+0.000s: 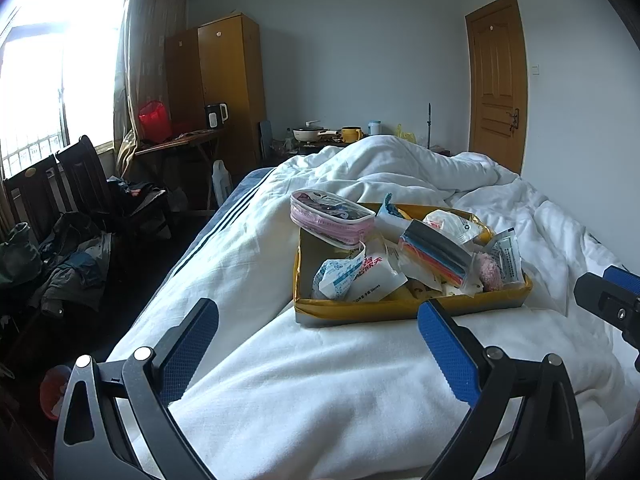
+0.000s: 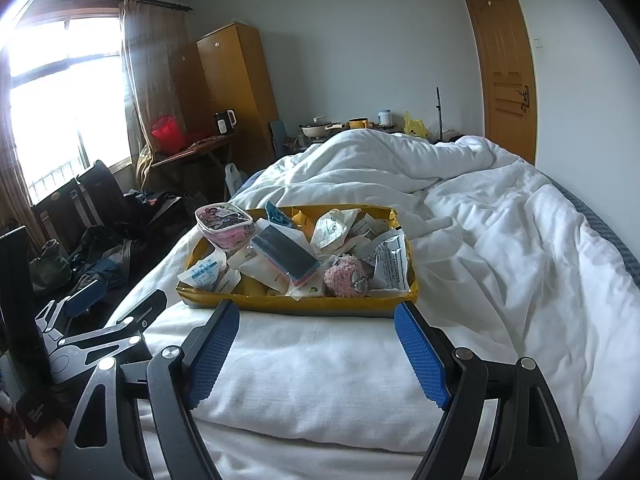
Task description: Organize soft objects
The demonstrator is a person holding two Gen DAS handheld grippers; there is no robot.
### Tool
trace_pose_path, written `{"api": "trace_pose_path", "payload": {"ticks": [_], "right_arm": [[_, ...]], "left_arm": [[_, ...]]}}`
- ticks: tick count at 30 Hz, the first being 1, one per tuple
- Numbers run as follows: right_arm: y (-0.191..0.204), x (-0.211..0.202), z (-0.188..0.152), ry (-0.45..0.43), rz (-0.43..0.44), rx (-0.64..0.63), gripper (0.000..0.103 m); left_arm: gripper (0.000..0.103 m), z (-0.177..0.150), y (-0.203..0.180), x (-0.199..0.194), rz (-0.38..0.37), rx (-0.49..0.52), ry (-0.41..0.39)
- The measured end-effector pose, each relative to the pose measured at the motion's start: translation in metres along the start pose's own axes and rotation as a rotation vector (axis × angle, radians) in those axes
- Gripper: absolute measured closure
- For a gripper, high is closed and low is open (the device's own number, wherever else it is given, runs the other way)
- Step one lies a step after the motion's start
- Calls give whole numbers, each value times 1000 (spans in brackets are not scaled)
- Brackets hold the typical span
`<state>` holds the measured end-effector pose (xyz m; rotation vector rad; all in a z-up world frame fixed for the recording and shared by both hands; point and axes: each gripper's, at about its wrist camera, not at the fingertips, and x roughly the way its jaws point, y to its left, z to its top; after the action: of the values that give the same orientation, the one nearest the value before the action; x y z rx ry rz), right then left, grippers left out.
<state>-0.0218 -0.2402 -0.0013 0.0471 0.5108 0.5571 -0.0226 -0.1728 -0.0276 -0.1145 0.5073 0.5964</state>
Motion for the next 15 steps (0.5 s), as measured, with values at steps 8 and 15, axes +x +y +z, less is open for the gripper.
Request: {"api": "trace_pose_path", "payload": {"ticks": [8, 15], "right_arm": [[0, 1, 0, -4, -3, -4, 19], [1, 1, 0, 0, -4, -3, 19]], "left_arm": [[3, 0, -1, 0, 2, -1, -4], [3, 0, 0, 0, 4, -2, 6]]}}
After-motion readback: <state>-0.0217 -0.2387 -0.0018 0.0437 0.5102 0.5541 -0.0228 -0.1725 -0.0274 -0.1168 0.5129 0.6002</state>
